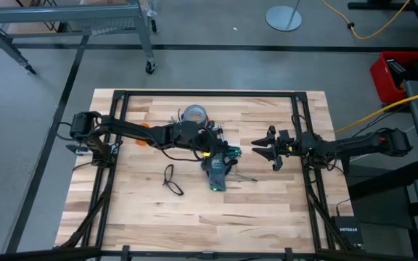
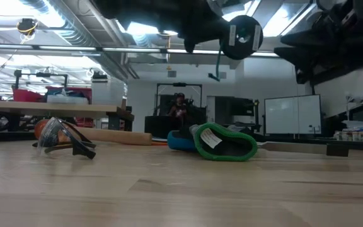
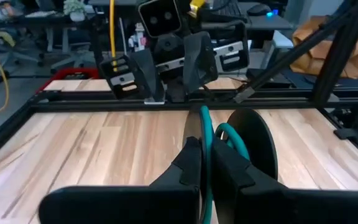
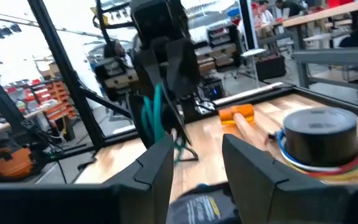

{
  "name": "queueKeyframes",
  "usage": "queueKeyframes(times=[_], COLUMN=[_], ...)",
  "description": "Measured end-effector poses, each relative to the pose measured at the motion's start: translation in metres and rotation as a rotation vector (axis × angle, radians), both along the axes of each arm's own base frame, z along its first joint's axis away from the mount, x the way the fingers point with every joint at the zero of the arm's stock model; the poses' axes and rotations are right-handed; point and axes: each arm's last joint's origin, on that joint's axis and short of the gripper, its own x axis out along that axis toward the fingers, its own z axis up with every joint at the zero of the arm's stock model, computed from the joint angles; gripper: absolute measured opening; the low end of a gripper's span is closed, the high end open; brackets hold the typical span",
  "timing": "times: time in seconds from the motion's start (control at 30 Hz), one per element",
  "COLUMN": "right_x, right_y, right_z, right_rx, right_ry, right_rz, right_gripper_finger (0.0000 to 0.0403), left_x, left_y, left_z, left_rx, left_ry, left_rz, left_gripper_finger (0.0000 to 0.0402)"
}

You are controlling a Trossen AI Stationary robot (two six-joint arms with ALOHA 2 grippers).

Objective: Coil cords
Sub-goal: Uncoil the green wire from the black spool

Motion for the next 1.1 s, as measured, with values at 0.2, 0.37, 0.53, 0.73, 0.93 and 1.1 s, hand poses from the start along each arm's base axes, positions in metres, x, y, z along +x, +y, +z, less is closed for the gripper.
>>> queueKeyframes(times=[0.2, 0.37, 0.53, 0.73, 0.93, 1.1], right_x=[0.016, 0.038, 0.057, 0.066, 0.069, 0.070], right_y=[0.001, 0.001, 0.002, 0.002, 0.002, 0.003], right_z=[0.007, 0.015, 0.016, 0.013, 0.014, 0.016], right_rx=[-0.016, -0.071, -0.103, -0.105, -0.107, -0.106], right_ry=[0.024, 0.062, 0.101, 0.134, 0.138, 0.141], right_rz=[0.053, 0.098, 0.146, 0.155, 0.168, 0.190], right_gripper_finger=[0.0143, 0.0143, 0.0143, 0.0143, 0.0142, 0.0102], left_x=[0.003, 0.003, 0.002, 0.002, 0.002, 0.002], left_y=[0.003, 0.002, 0.001, -0.001, -0.001, -0.001], left_z=[-0.004, -0.003, -0.005, -0.004, -0.005, -0.005], left_rx=[-0.008, -0.002, -0.010, -0.020, -0.021, -0.020], left_ry=[-0.006, -0.019, 0.001, 0.000, 0.007, 0.007], left_rz=[-0.051, -0.059, -0.085, -0.137, -0.140, -0.141], left_gripper_finger=[0.0003, 0.0003, 0.0003, 0.0003, 0.0003, 0.0006])
